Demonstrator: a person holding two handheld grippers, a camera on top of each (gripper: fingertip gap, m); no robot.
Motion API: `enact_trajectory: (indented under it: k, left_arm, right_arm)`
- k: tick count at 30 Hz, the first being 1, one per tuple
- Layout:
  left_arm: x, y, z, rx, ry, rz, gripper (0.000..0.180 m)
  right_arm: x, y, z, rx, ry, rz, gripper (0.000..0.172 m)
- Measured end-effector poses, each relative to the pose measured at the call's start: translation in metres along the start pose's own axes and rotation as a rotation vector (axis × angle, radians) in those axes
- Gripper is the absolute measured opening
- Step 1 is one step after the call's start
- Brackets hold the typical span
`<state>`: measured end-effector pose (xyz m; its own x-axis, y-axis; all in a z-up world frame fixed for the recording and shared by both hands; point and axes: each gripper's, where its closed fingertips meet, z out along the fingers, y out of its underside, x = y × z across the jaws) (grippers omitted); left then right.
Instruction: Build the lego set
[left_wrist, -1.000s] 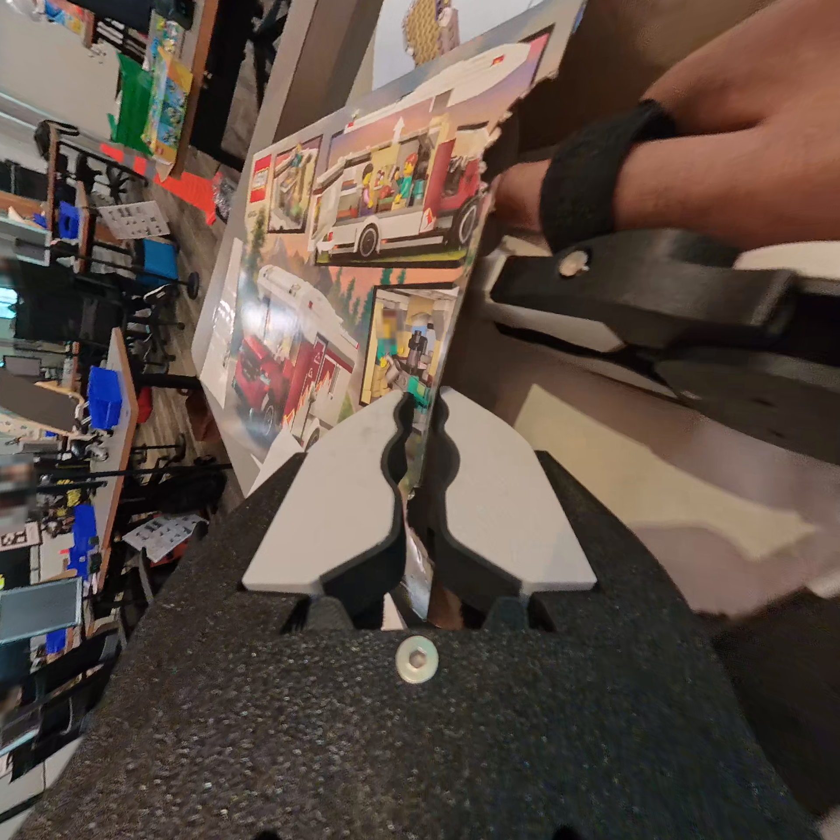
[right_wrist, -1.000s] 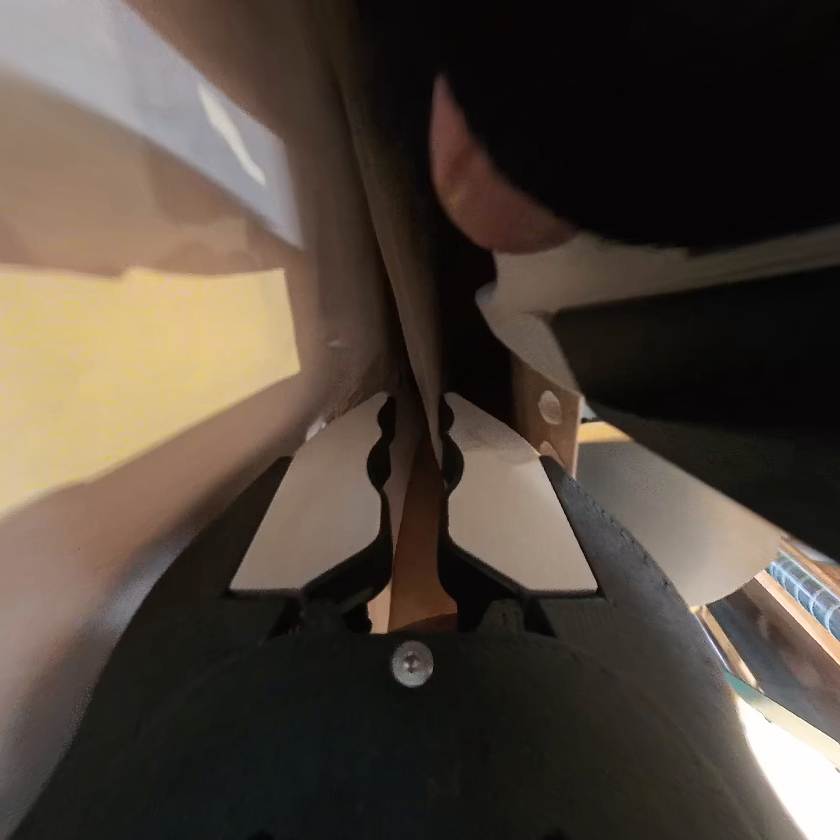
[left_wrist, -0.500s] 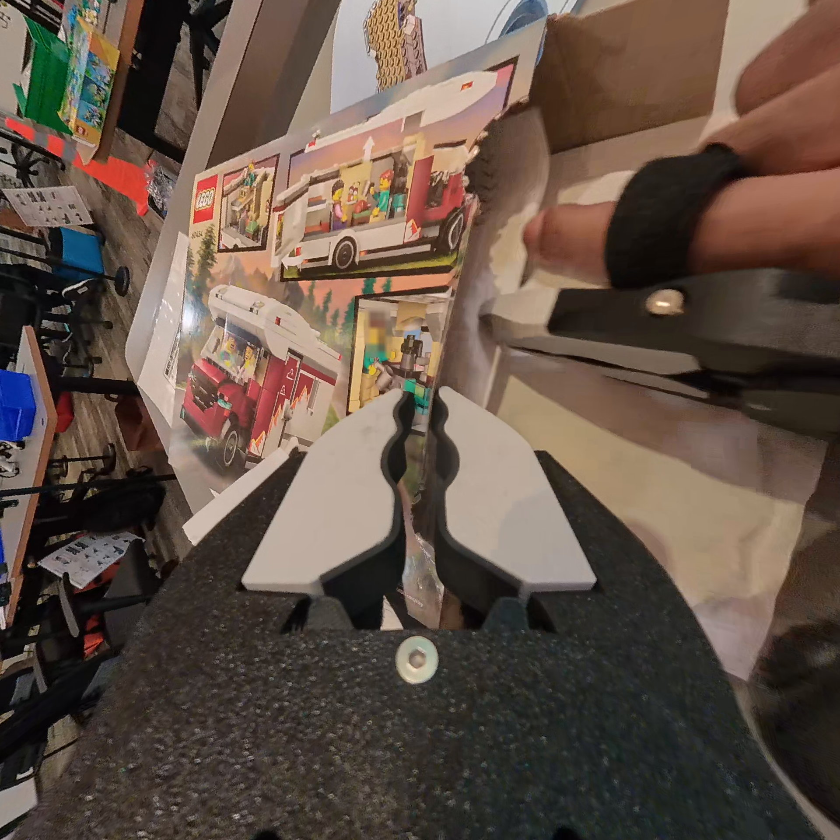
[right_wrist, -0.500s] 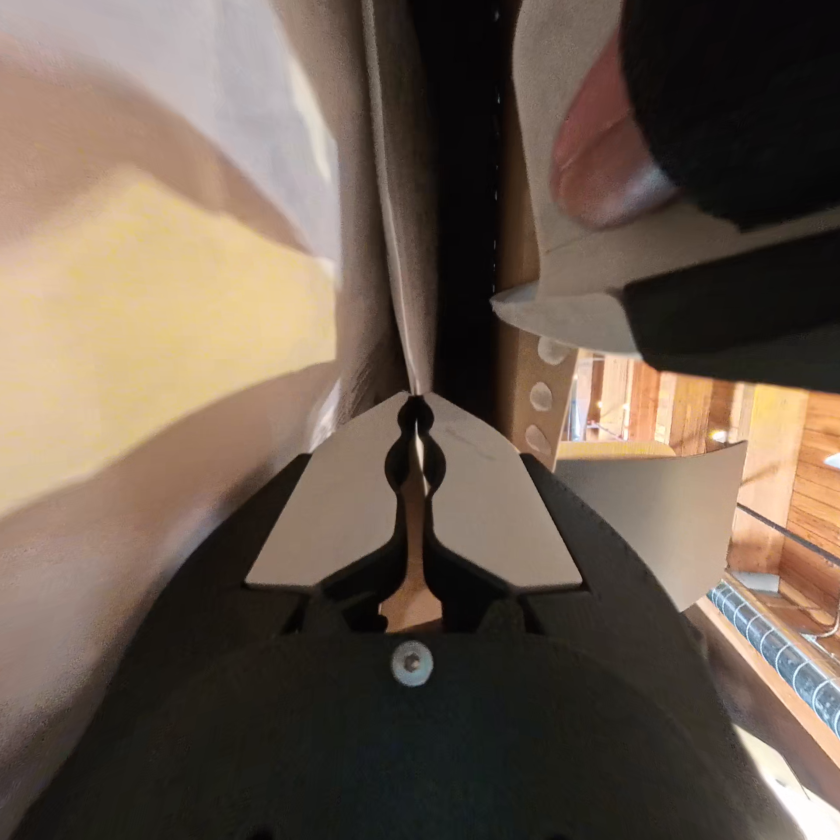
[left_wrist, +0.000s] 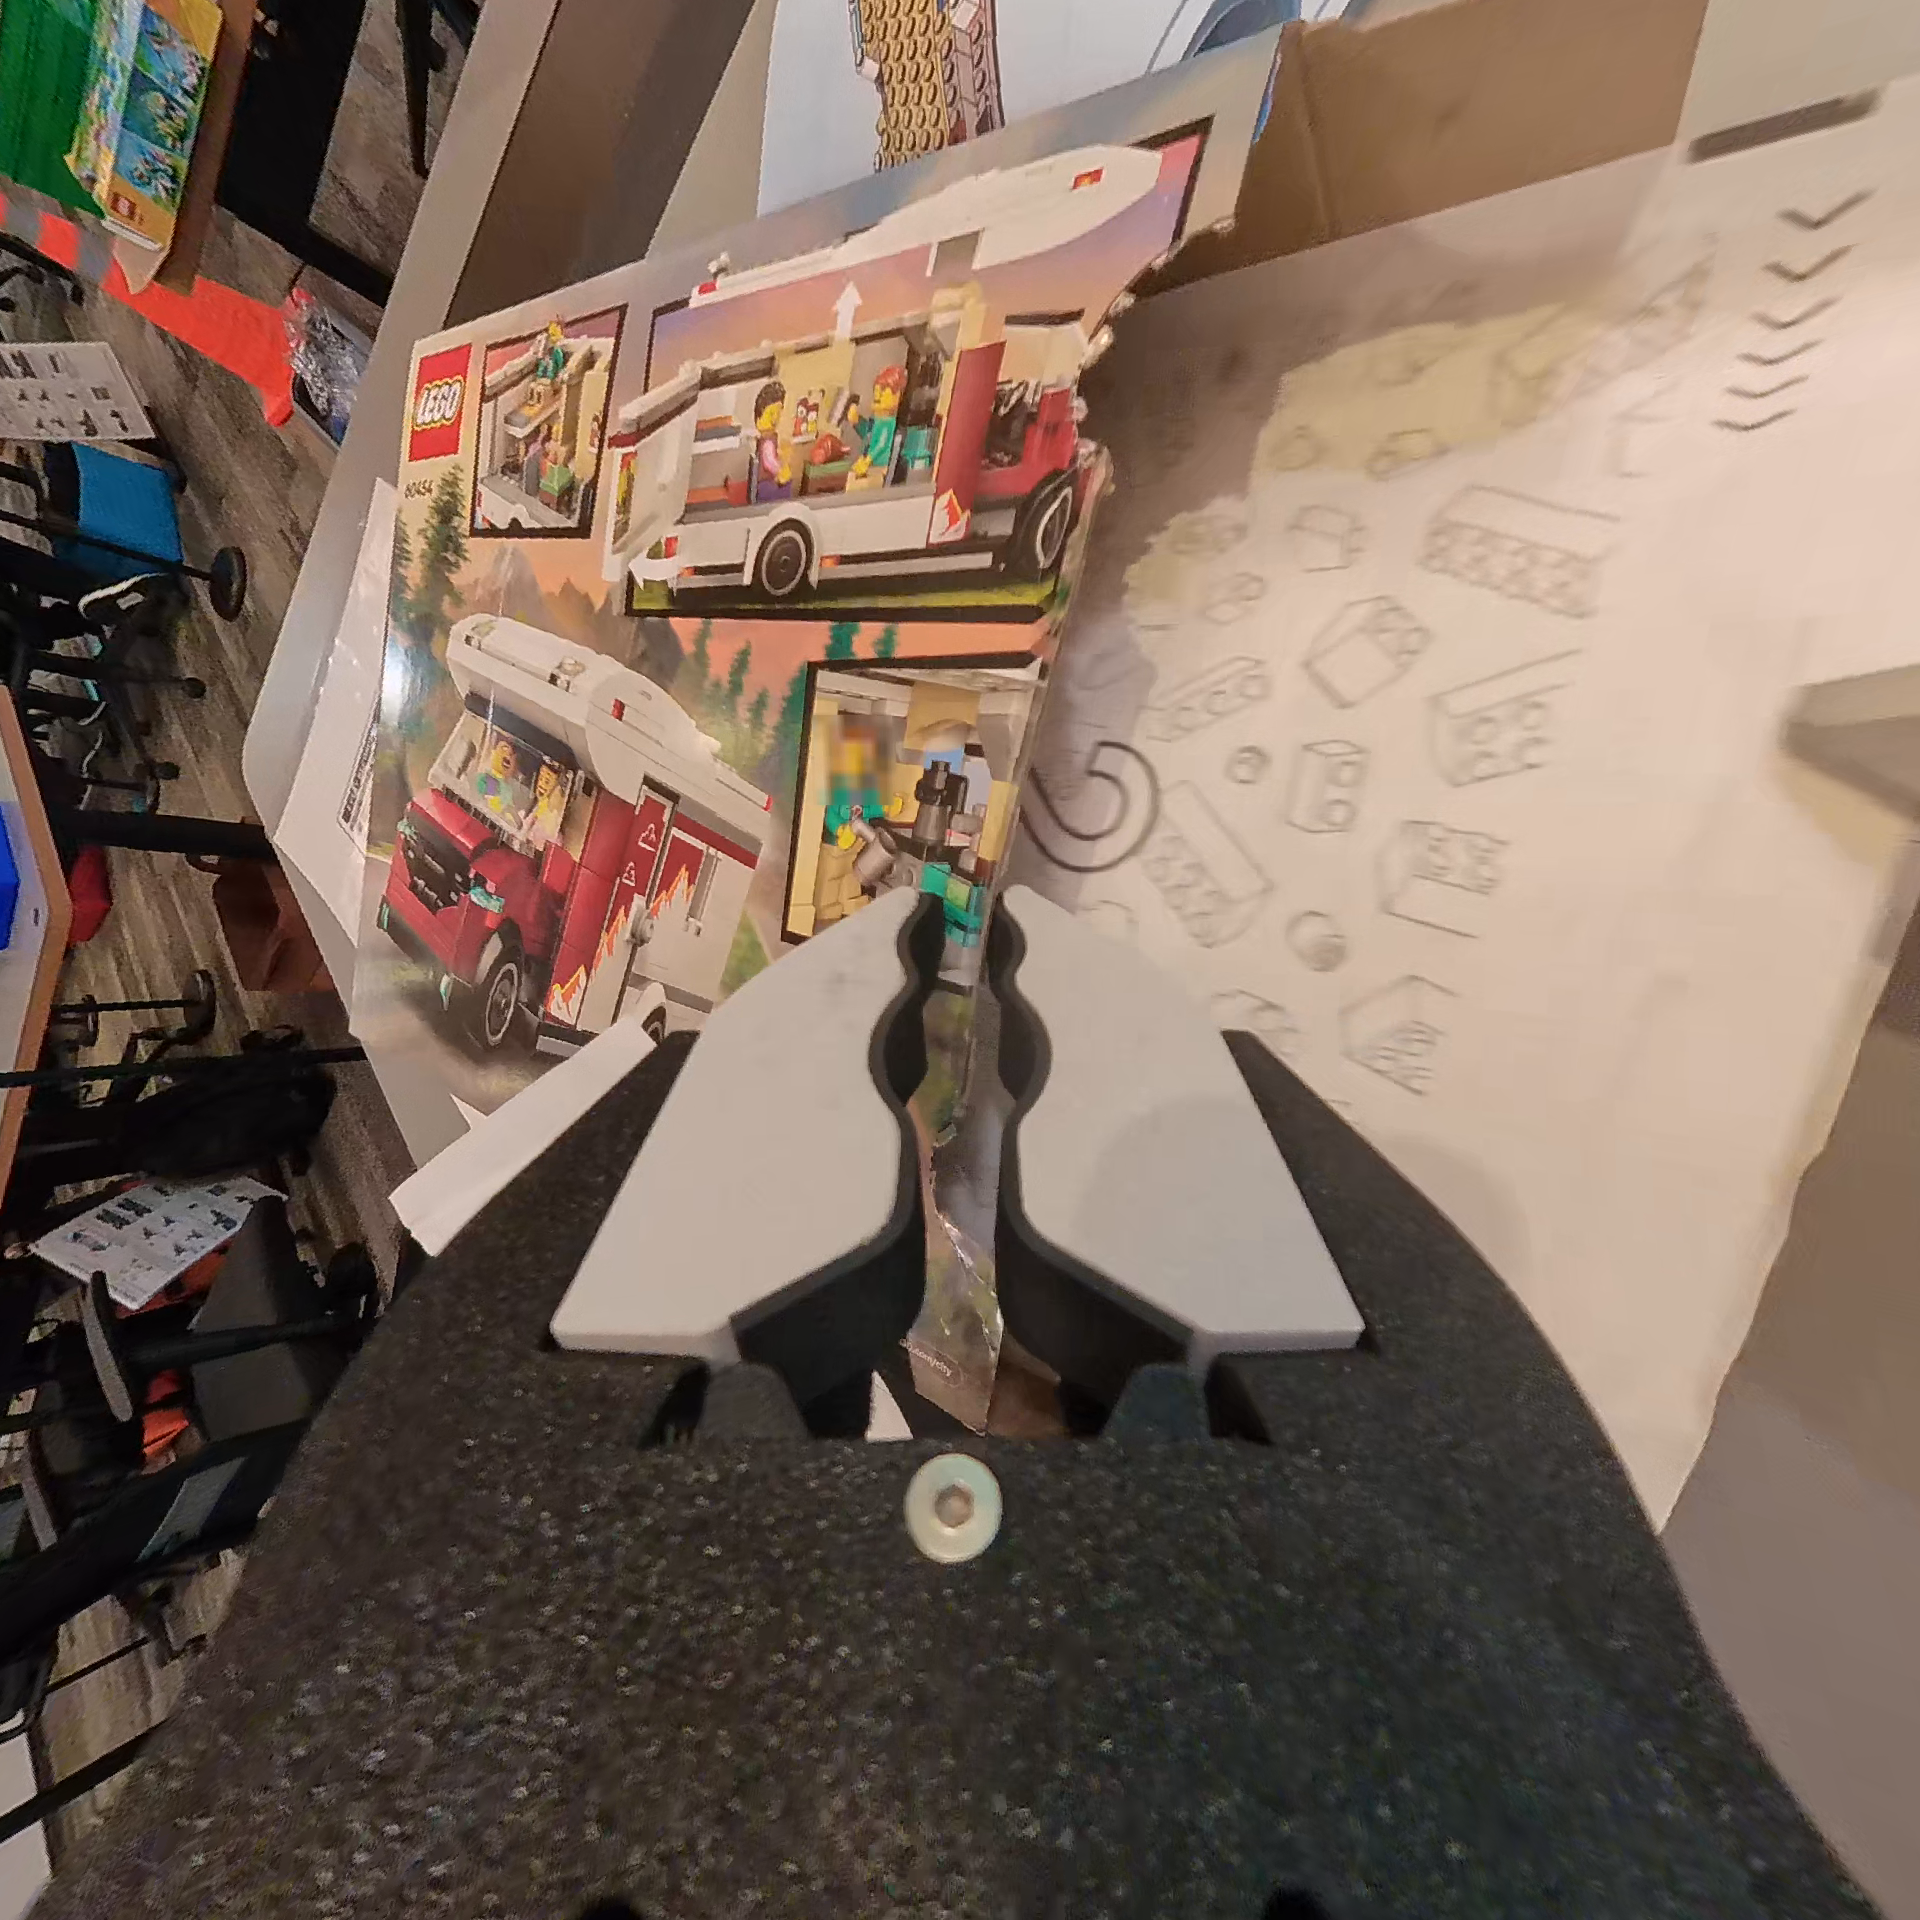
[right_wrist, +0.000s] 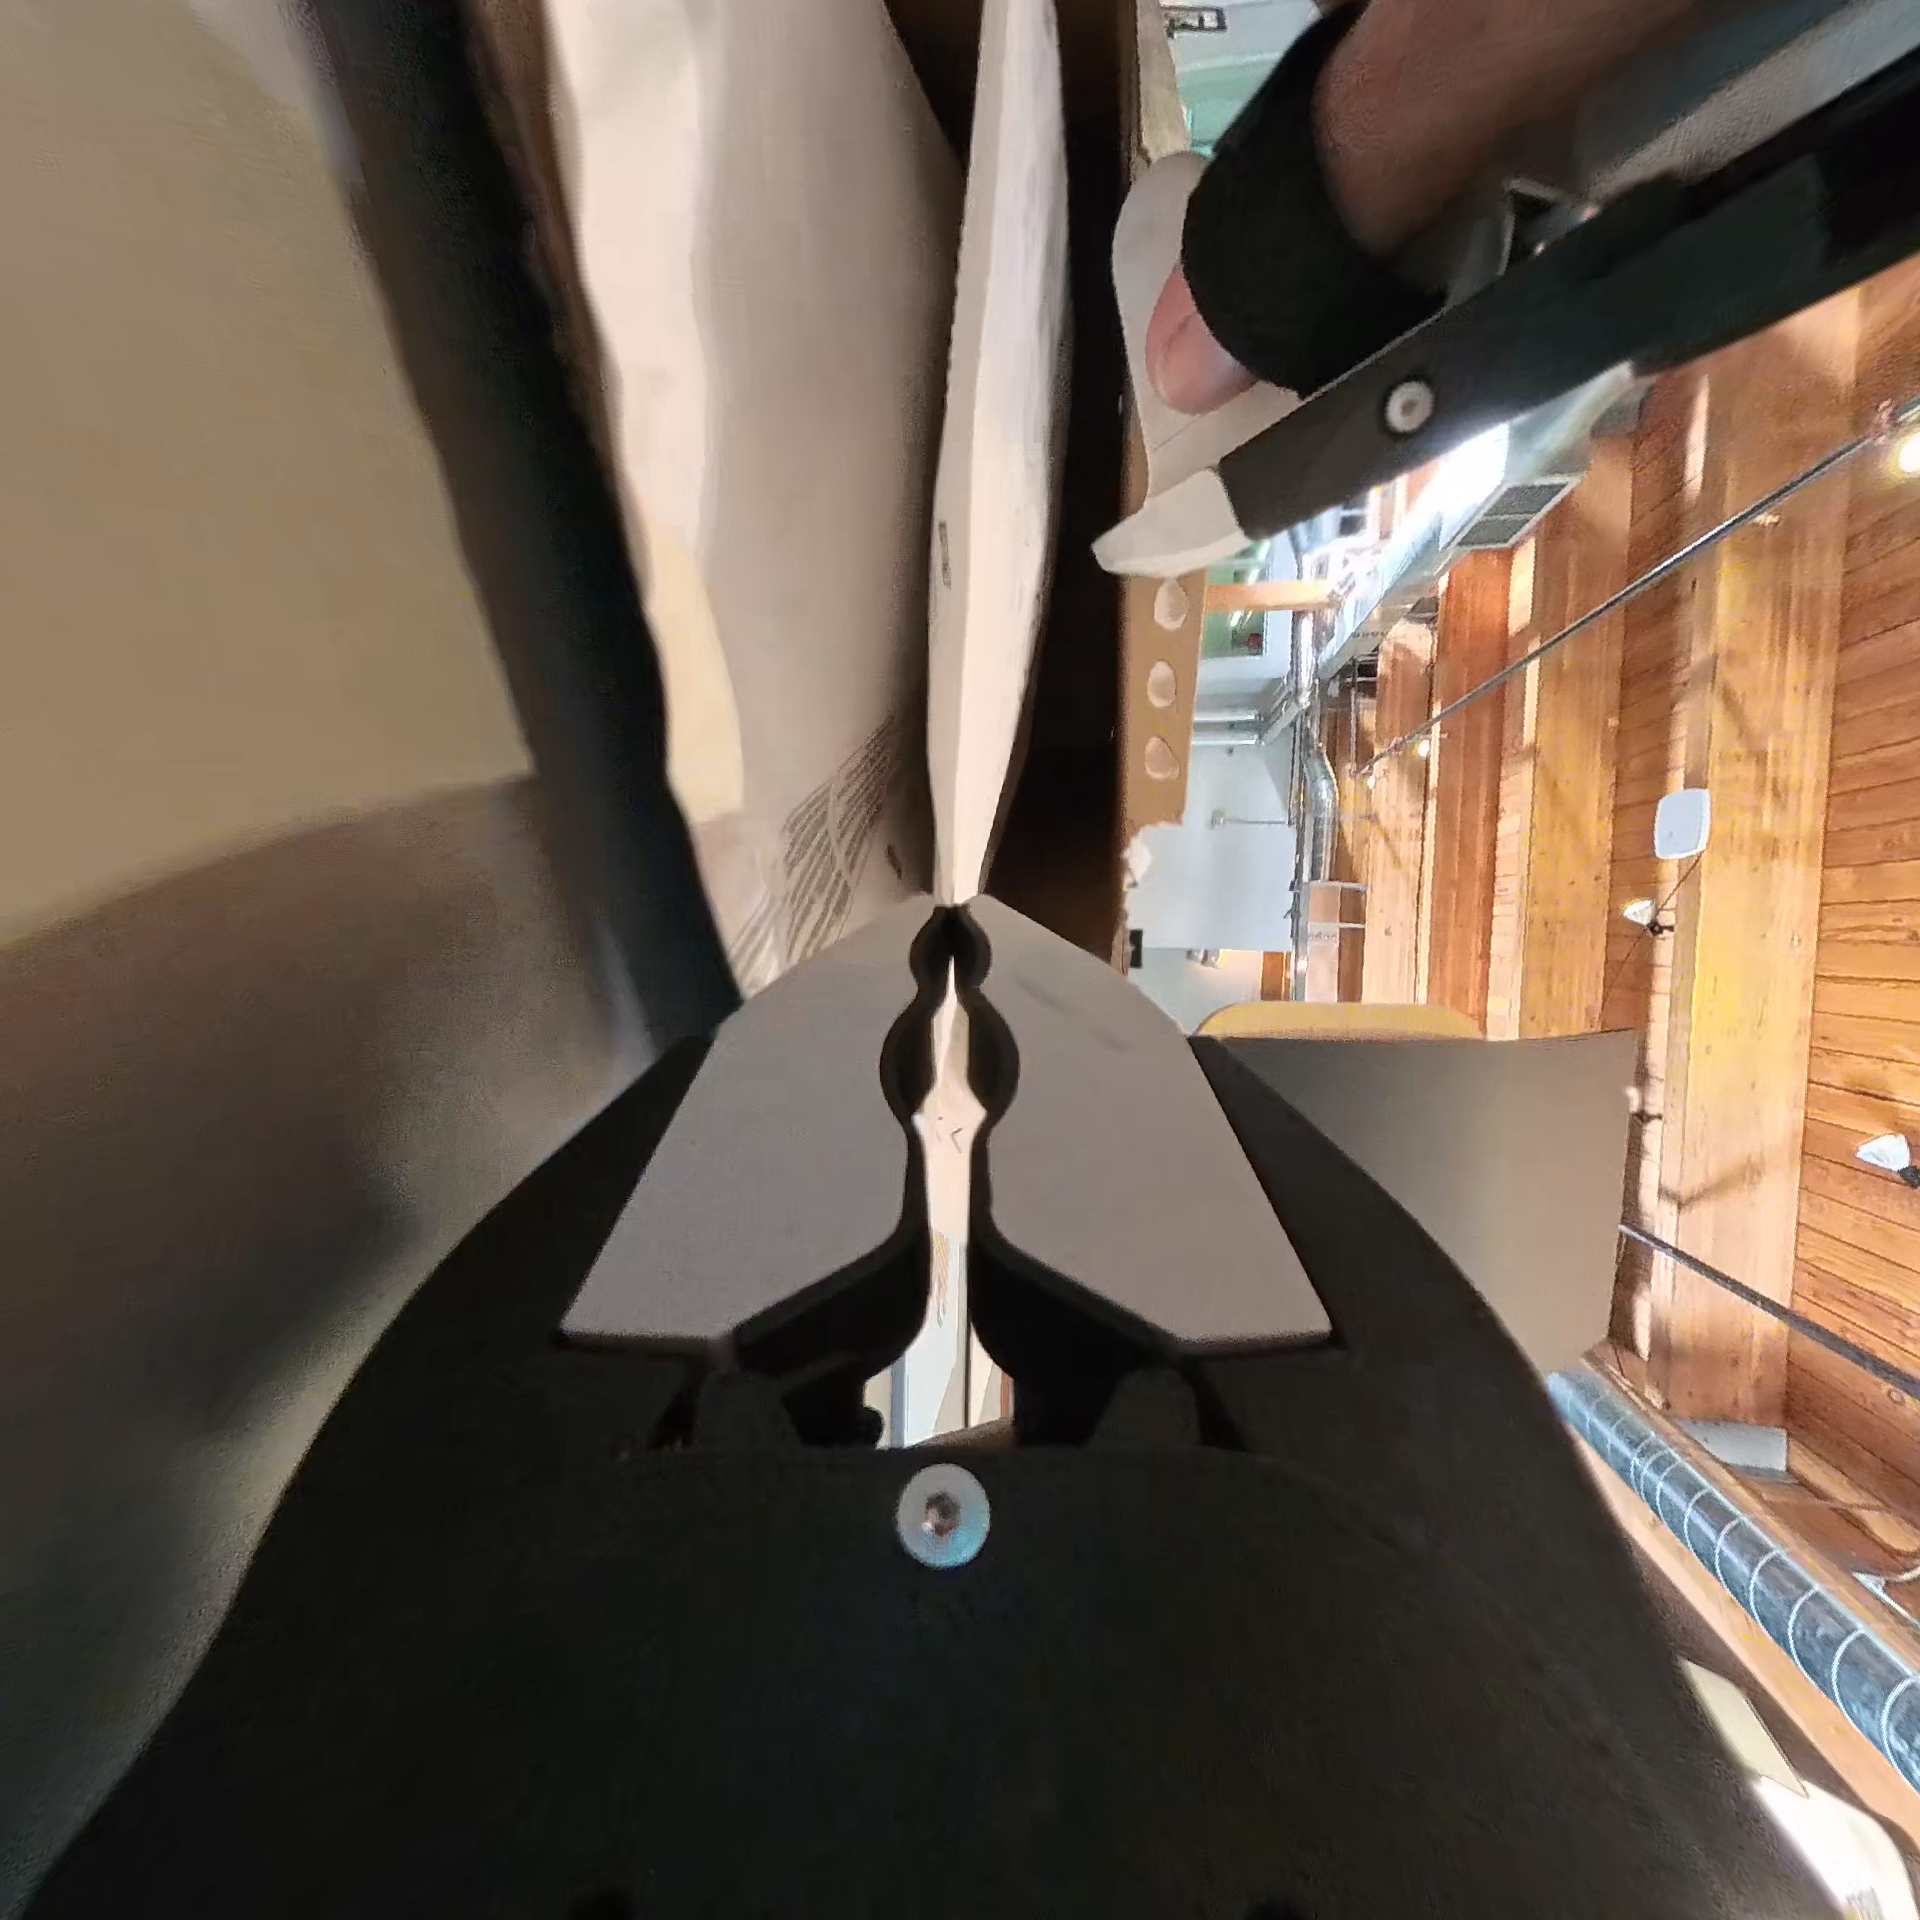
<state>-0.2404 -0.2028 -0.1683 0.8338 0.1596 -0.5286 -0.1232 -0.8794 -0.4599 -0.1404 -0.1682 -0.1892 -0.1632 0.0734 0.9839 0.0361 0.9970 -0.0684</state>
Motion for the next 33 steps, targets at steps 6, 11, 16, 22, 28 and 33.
enact_trajectory:
  k: [6, 11, 16, 22, 28, 33]
  left_arm:
    - [0.001, -0.002, 0.002, -0.009, -0.006, -0.001, 0.009]
    - [0.001, -0.004, 0.003, -0.016, -0.014, -0.004, 0.009]
    - [0.001, -0.006, 0.004, -0.024, -0.019, -0.008, 0.010]
    - [0.001, -0.009, 0.006, -0.032, -0.026, -0.016, 0.010]
    - [0.000, -0.011, 0.007, -0.041, -0.033, -0.021, 0.010]
    - [-0.001, -0.011, 0.009, -0.044, -0.048, -0.023, 0.011]
  right_arm:
    - [-0.007, 0.005, -0.041, 0.072, -0.015, -0.002, 0.000]
    - [0.006, 0.013, -0.073, 0.148, -0.011, 0.012, 0.000]
    - [0.025, 0.026, -0.103, 0.224, -0.039, 0.048, 0.000]
    - [0.046, 0.031, -0.137, 0.339, -0.081, 0.046, 0.000]
    - [0.064, 0.035, -0.166, 0.439, -0.155, 0.056, 0.000]
    - [0.058, 0.047, -0.198, 0.543, -0.236, 0.091, 0.000]
